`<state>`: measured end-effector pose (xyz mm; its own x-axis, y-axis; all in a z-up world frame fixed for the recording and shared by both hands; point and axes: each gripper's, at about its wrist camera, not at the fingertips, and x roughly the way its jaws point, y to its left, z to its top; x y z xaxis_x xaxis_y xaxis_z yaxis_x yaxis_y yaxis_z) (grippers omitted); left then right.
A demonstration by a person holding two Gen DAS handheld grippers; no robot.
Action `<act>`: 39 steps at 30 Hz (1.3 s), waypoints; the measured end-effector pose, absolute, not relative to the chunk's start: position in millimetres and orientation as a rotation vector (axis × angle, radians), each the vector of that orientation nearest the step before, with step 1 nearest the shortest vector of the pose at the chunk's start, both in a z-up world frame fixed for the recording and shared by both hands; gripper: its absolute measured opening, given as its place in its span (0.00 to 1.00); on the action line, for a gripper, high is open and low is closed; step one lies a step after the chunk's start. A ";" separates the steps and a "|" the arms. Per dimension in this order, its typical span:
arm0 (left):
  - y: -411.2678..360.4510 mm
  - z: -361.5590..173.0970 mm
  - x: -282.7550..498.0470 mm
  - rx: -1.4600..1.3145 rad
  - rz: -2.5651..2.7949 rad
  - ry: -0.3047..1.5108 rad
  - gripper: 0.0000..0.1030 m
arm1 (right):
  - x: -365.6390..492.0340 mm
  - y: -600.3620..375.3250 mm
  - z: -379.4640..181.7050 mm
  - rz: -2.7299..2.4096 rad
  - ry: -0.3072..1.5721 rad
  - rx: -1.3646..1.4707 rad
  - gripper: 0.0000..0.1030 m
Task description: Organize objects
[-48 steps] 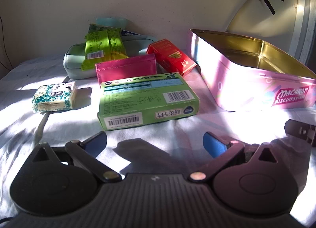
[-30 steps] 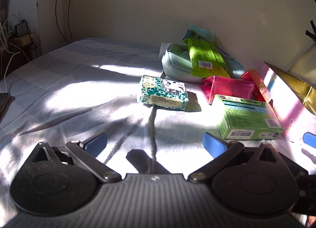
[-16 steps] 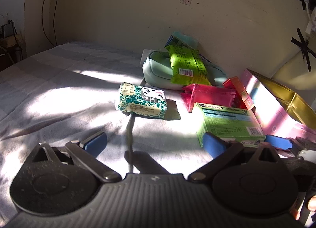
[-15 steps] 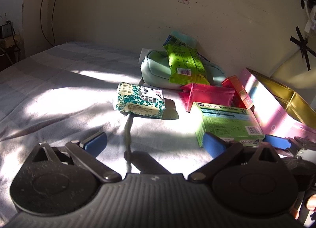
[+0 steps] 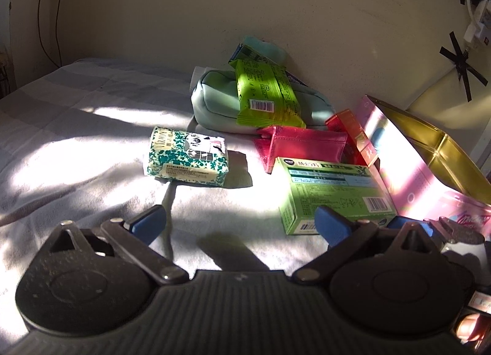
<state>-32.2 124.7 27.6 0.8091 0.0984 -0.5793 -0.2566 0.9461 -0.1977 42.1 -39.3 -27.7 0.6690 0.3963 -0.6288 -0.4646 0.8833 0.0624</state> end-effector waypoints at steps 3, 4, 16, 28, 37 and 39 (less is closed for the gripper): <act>118.6 30.5 -24.1 -0.270 0.150 0.600 1.00 | 44.5 -37.5 -28.1 0.489 0.688 -0.106 0.99; 116.5 31.2 -21.4 -0.266 0.141 0.601 1.00 | 44.5 -37.0 -28.5 0.490 0.689 -0.107 0.99; 101.1 21.9 5.2 -0.216 0.083 0.669 1.00 | 46.5 -32.6 -32.0 0.493 0.698 -0.134 1.00; 77.9 9.3 16.9 -0.155 0.011 0.730 0.88 | 38.9 -25.8 -31.2 0.556 0.667 -0.178 0.89; 74.5 14.2 15.1 -0.085 0.083 0.724 0.81 | 37.6 -33.8 -28.1 0.532 0.639 -0.138 0.62; 70.7 18.7 12.6 -0.055 0.098 0.703 0.81 | 36.9 -35.1 -27.0 0.531 0.628 -0.129 0.57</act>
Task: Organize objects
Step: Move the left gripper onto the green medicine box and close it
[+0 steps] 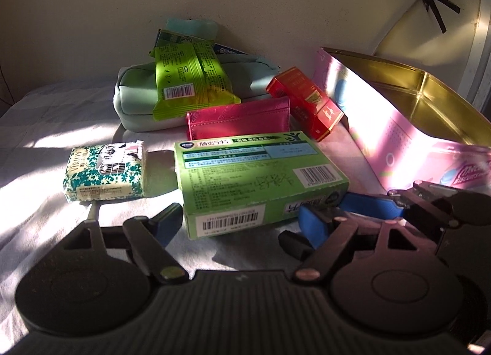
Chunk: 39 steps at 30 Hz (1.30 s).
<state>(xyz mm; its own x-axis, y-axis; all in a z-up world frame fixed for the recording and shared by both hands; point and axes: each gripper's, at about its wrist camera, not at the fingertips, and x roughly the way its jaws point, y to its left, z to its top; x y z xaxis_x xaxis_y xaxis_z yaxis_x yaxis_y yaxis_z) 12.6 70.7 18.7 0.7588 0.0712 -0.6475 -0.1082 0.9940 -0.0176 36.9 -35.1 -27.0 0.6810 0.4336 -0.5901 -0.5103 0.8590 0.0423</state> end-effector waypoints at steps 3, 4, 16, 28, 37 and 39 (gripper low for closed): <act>66.4 25.9 8.2 -0.032 0.114 0.677 0.81 | 33.2 -38.5 -24.0 0.530 0.598 -0.111 0.52; 64.7 28.1 7.4 -0.026 0.119 0.670 0.81 | 31.7 -39.4 -23.2 0.527 0.586 -0.110 0.51; 48.4 48.5 -3.0 0.017 0.130 0.599 0.81 | 14.0 -45.6 -12.3 0.480 0.441 -0.105 0.50; -8.7 84.8 6.4 0.101 -0.034 0.520 0.65 | -14.7 -58.2 19.4 0.360 0.182 -0.179 0.38; -22.3 82.5 20.6 0.114 -0.024 0.556 0.65 | -9.4 -82.2 20.0 0.374 0.213 -0.124 0.42; -20.5 80.7 21.2 0.113 -0.011 0.570 0.65 | -8.8 -82.9 18.3 0.394 0.234 -0.118 0.42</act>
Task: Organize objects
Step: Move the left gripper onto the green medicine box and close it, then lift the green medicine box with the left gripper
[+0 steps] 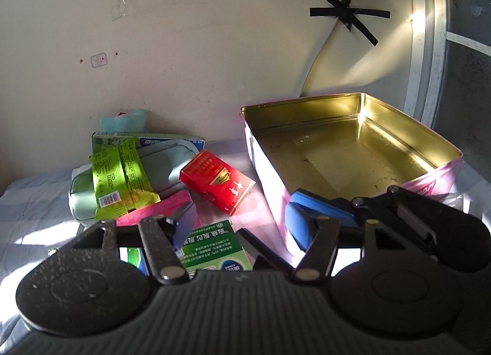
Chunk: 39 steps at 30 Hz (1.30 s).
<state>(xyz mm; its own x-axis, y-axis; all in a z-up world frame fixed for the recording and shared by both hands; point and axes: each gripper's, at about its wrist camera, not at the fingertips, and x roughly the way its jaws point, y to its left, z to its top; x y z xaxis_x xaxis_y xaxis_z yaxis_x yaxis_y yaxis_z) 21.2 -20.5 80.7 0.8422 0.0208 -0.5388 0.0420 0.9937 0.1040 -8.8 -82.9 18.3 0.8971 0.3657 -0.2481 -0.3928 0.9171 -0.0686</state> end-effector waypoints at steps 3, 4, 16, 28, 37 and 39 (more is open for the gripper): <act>-18.0 79.4 21.7 0.113 0.006 0.580 0.65 | -4.8 -82.3 16.0 0.412 0.261 -0.114 0.42; -17.6 79.4 21.5 0.114 0.010 0.580 0.65 | -3.9 -82.1 15.4 0.415 0.269 -0.112 0.42; -15.5 82.1 18.0 0.150 0.055 0.559 0.65 | 5.4 -82.8 9.0 0.445 0.332 -0.081 0.42; 25.1 67.7 17.2 0.073 0.134 0.600 0.65 | 17.6 -78.5 -4.2 0.454 0.423 -0.083 0.43; 69.1 44.4 9.5 0.003 0.239 0.661 0.65 | 30.3 -78.3 -14.3 0.456 0.495 -0.091 0.44; 72.8 39.9 7.4 -0.003 0.249 0.672 0.65 | 31.5 -75.5 -12.2 0.456 0.506 -0.095 0.45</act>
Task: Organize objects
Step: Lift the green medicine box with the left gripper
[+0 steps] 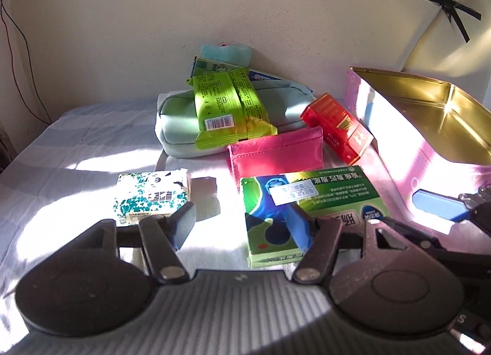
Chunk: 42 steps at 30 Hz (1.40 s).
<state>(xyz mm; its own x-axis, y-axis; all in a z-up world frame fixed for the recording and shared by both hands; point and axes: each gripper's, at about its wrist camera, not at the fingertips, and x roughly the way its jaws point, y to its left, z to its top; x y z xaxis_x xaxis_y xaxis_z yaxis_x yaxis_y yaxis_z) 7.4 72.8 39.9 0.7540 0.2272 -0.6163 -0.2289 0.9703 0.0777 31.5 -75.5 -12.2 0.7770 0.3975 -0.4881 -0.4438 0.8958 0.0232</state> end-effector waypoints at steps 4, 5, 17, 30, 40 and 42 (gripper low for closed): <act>80.1 34.6 4.4 -0.018 0.254 0.673 0.65 | 31.2 -73.3 -16.2 0.458 0.540 -0.092 0.46; 80.8 34.8 4.5 -0.017 0.255 0.672 0.65 | 31.5 -73.1 -17.1 0.458 0.544 -0.093 0.46; 86.5 33.0 1.3 -0.021 0.280 0.664 0.65 | 33.9 -73.1 -20.3 0.462 0.581 -0.097 0.49; 86.2 33.0 -3.0 0.001 0.294 0.654 0.65 | 37.7 -74.3 -23.9 0.465 0.612 -0.095 0.50; 93.6 37.0 -8.4 -0.028 0.279 0.652 0.65 | 36.8 -73.9 -24.7 0.469 0.606 -0.098 0.56; 95.6 38.5 -8.5 -0.051 0.237 0.660 0.66 | 35.0 -70.2 -26.1 0.472 0.597 -0.126 0.59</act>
